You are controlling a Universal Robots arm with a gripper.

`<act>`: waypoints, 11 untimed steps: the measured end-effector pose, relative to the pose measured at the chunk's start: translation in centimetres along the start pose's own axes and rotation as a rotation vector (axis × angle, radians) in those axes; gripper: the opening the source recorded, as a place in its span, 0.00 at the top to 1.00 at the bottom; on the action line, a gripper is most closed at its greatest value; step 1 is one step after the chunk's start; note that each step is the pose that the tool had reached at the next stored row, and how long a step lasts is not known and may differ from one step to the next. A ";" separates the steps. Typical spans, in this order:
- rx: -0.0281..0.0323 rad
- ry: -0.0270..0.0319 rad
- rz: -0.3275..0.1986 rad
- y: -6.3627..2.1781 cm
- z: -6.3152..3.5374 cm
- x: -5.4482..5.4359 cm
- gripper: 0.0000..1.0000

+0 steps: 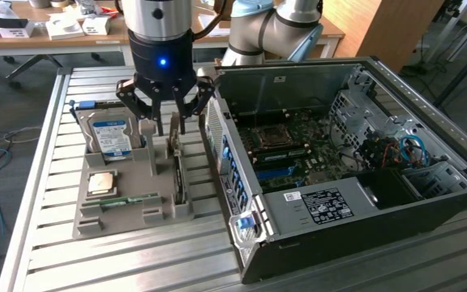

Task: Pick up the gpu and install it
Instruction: 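Pick up the gpu and move the gpu toward the slot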

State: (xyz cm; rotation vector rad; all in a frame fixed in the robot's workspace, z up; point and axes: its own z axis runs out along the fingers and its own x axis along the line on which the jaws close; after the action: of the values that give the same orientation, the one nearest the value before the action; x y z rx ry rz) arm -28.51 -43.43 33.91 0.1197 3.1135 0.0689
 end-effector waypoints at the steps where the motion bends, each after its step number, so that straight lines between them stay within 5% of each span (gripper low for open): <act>1: 0.0000 0.0000 0.000 0.00 0.03 0.0 0.58; 11: 0.0001 0.0000 0.000 -0.02 0.45 0.0 0.58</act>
State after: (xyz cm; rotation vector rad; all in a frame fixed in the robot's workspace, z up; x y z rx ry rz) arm -28.51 -43.43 33.46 0.1197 3.1135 0.0688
